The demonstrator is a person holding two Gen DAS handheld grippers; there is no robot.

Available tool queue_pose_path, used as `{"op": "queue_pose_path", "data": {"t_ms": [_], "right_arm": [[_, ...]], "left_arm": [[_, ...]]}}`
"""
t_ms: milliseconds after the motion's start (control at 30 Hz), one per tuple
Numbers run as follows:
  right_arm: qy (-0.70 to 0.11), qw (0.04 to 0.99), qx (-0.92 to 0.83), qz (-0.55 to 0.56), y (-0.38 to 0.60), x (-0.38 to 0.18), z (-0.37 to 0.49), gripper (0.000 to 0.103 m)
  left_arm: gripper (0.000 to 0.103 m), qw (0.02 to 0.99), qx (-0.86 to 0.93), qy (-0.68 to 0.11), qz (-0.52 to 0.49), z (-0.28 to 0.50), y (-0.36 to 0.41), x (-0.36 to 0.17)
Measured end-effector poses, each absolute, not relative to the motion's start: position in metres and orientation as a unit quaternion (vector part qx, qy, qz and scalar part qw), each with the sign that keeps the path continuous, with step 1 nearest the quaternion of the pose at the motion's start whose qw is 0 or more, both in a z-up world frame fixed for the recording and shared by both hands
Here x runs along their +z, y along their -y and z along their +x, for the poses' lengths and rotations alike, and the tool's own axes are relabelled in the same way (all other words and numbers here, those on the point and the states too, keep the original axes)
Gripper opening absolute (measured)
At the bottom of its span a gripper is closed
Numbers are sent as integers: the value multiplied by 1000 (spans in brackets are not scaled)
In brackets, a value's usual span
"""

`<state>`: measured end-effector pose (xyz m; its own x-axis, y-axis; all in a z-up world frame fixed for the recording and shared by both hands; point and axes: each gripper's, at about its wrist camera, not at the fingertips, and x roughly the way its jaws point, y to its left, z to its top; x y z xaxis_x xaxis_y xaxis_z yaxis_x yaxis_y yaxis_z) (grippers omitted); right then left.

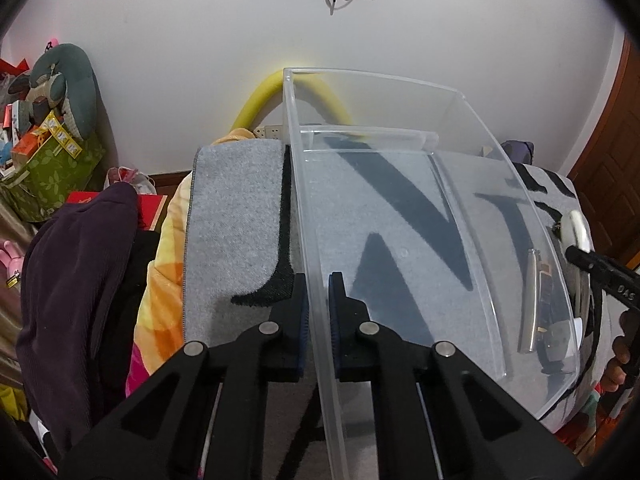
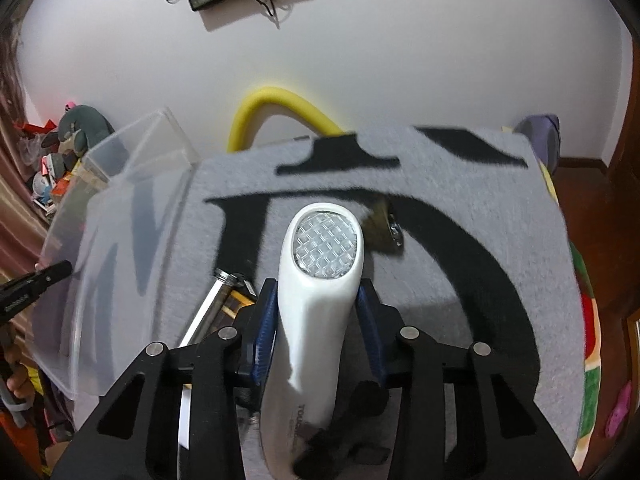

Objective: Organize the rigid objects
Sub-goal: 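Grasp and lift the white handheld device with the right gripper while the left gripper holds the box rim, then lower the white device into the clear box and open the right gripper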

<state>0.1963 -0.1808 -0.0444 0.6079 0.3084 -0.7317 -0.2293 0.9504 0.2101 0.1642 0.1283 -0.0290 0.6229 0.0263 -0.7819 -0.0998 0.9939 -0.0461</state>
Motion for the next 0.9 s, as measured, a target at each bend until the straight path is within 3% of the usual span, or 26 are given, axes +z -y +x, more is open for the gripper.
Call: {"op": "queue_pose_path", "data": {"t_ms": [633, 900], "right_arm": [[-276, 938, 210, 20, 128, 81, 166, 35], [-272, 925, 265, -3, 76, 95, 167, 35]], "left_arm": [[8, 900, 35, -432, -45, 164, -130, -29], [8, 900, 35, -432, -44, 164, -130, -29]]}}
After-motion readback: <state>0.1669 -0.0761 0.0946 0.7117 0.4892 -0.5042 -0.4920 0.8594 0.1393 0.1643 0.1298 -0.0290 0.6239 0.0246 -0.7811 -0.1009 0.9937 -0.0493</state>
